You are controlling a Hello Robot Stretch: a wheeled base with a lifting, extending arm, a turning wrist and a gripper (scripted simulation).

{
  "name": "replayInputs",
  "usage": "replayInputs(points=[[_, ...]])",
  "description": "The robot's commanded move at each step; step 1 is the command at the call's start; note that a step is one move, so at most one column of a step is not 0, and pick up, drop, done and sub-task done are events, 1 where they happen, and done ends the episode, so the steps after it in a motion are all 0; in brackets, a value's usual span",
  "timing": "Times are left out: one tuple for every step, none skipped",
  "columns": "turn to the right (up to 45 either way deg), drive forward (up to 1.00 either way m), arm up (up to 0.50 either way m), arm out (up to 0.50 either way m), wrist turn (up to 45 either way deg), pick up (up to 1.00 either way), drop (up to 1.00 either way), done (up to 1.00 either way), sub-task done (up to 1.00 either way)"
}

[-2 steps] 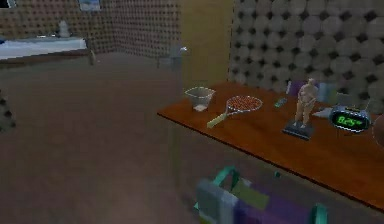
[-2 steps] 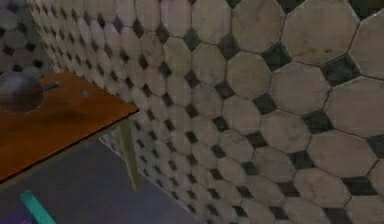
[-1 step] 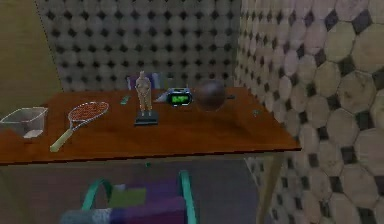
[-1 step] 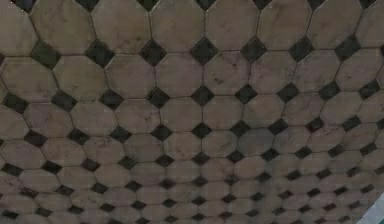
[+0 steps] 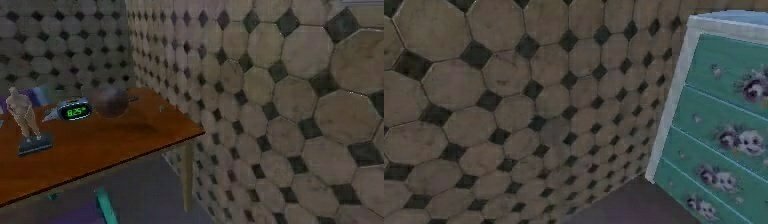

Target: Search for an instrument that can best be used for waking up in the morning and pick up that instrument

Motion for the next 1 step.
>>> replayInputs(points=[[0.0,0.55,0.0,0.0,0.0,0.0,0.0,0.0,0.0]])
